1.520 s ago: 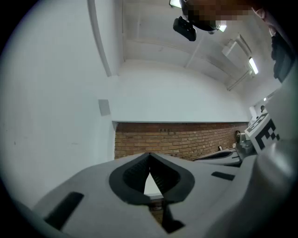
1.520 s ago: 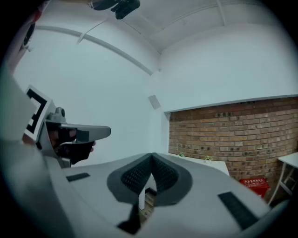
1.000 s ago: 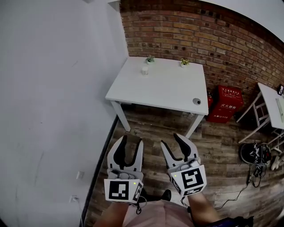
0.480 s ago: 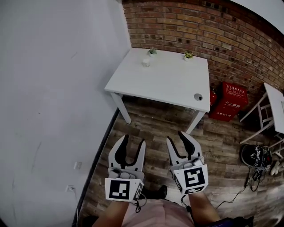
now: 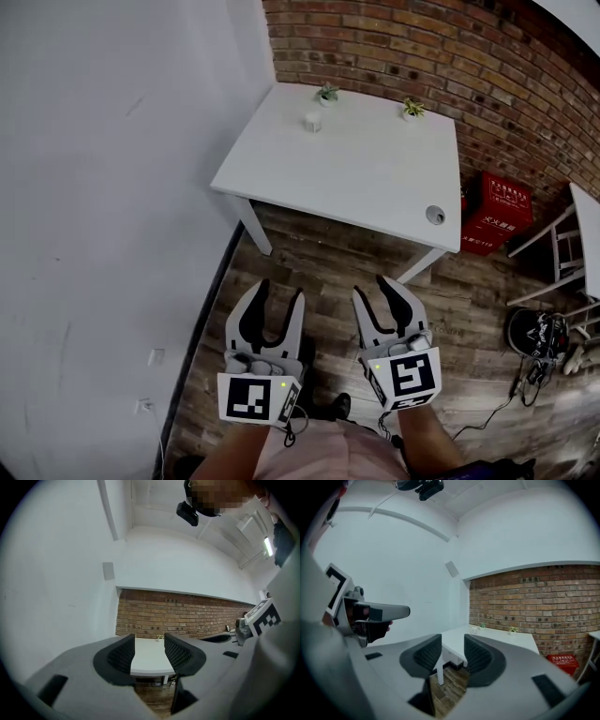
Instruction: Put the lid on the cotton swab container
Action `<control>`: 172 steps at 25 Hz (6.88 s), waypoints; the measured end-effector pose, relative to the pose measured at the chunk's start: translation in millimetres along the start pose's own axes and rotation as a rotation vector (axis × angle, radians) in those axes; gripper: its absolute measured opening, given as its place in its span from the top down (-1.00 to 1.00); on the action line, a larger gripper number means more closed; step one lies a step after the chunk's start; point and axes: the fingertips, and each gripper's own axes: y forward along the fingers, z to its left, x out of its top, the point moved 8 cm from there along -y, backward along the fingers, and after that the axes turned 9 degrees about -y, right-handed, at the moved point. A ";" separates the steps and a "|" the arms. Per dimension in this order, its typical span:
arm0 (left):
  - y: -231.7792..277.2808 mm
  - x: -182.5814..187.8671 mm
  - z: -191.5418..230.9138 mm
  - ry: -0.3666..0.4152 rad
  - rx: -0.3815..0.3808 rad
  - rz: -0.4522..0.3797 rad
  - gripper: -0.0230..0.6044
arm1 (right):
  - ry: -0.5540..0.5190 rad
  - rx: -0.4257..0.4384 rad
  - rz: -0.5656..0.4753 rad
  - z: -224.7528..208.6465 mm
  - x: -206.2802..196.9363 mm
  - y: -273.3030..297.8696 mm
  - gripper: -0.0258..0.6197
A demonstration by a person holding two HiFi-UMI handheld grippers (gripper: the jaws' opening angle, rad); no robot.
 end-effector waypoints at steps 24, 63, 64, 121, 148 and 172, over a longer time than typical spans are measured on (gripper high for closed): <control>225.8 38.2 126.5 -0.007 -0.121 -0.018 0.39 | -0.019 -0.121 0.000 -80.4 44.4 222.6 0.50; 517.0 3.6 211.0 -0.100 0.017 0.151 0.28 | 0.071 0.152 0.068 -238.2 5.3 500.8 0.50; 521.8 -3.5 217.8 -0.111 0.014 0.167 0.26 | 0.077 0.166 0.090 -234.3 -3.7 507.3 0.50; 564.0 -112.9 200.7 -0.247 -0.582 0.507 -0.49 | 0.168 0.147 0.237 -257.4 -99.1 549.1 0.43; 569.9 -111.4 203.0 -0.131 -0.666 0.487 -0.47 | 0.115 0.468 0.233 -247.9 -83.9 595.0 0.32; 498.3 72.6 152.8 0.005 -0.072 -0.033 0.93 | -0.009 0.004 -0.082 -269.5 63.9 438.3 0.91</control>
